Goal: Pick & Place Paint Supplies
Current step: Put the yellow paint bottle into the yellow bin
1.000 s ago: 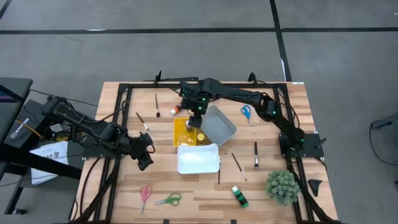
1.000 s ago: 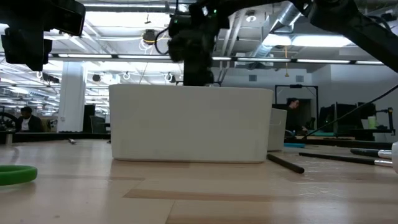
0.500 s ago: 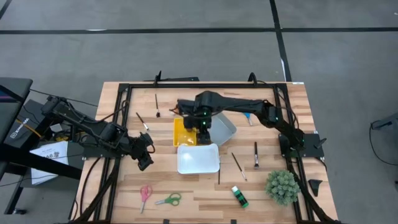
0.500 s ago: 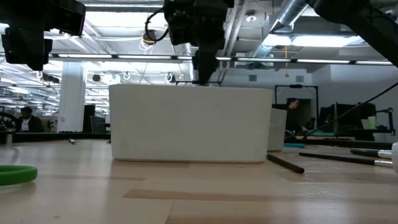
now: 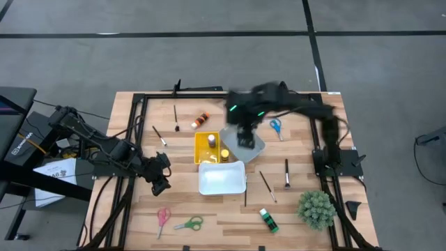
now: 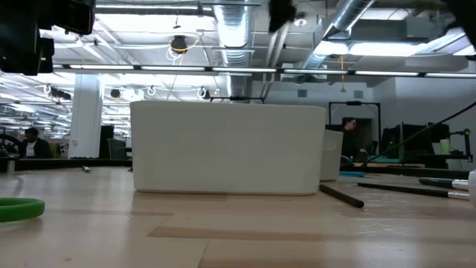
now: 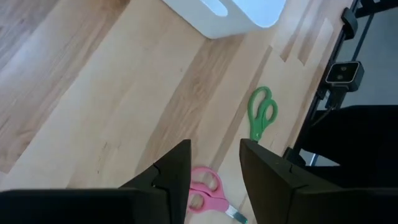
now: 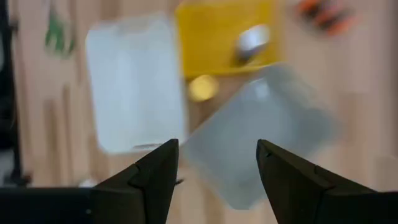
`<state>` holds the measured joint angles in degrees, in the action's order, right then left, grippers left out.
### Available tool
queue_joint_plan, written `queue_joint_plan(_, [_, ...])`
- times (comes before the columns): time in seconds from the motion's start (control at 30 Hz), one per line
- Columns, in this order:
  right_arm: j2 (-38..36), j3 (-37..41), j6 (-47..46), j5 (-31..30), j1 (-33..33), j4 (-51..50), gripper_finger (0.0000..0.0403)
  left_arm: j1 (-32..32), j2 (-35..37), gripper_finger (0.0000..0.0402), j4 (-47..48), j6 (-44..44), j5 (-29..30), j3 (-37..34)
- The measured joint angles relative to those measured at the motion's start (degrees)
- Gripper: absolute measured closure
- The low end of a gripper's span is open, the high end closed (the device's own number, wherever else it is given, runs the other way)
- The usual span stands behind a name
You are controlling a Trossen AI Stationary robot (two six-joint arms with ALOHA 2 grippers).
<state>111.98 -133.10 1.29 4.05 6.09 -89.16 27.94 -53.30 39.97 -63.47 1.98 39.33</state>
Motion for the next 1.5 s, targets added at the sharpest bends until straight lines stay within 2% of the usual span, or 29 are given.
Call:
queue_joint_plan(0.07, [-5.9, 3.8, -0.9, -3.8, 0.0, 3.0, 0.0191, 0.0, 0.0, 0.0271, -0.1, 0.0, 0.7, 0.0])
queue_joint_plan(0.13, [-12.0, 12.1, -0.9, -6.0, -0.3, 6.2, 0.0191, 0.0, 0.0, 0.0271, -0.2, 0.0, 1.3, 0.0])
queue_joint_plan(0.27, [-26.0, 38.5, -3.6, -6.4, 0.4, 16.8, 0.0191, 0.0, 0.0, 0.0271, -0.3, 0.1, 2.5, 0.0])
queue_joint_plan(0.33, [-33.3, 48.7, -8.7, -4.4, 1.0, 27.1, 0.0191, 0.0, 0.0, 0.0271, -0.6, 0.1, 3.4, 0.0])
queue_joint_plan(0.4, [-38.1, 53.2, -13.9, -0.3, 1.2, 39.6, 0.0192, 0.0, 0.0, 0.0271, -0.7, 0.0, 3.7, 0.0])
queue_joint_plan(0.47, [-39.5, 54.3, -14.0, 0.2, -0.6, 47.5, 0.0197, 0.0, 0.0, 0.0271, -1.0, 0.0, 3.7, 0.0])
queue_joint_plan(0.57, [-36.6, 53.6, -7.0, -2.6, -3.3, 51.9, 0.0208, 0.0, 0.0, 0.0271, -1.4, 0.1, 3.7, 0.0])
queue_joint_plan(0.7, [-28.4, 51.4, -2.2, -2.8, -4.1, 52.1, 0.0222, 0.0, 0.0, 0.0271, -1.4, 1.5, 3.8, 0.0])
queue_joint_plan(0.83, [-22.0, 50.2, -0.4, 0.0, -3.7, 51.8, 0.0232, -0.1, 0.0, 0.0271, -1.4, 1.6, 3.8, 0.0])
queue_joint_plan(1.1, [-17.6, 51.3, 5.0, 1.5, -4.8, 52.6, 0.0240, -0.1, 0.0, 0.0271, -1.4, 1.7, 5.7, 0.0])
queue_joint_plan(1.3, [-15.5, 51.5, 0.4, 1.5, -4.4, 56.7, 0.0227, -0.1, 0.0, 0.0271, -1.4, 1.7, 6.7, 0.0])
queue_joint_plan(1.5, [-12.2, 51.3, -3.7, 1.8, -3.0, 58.2, 0.0187, -0.1, 0.0, 0.0271, -1.4, 1.7, 7.2, 0.0])
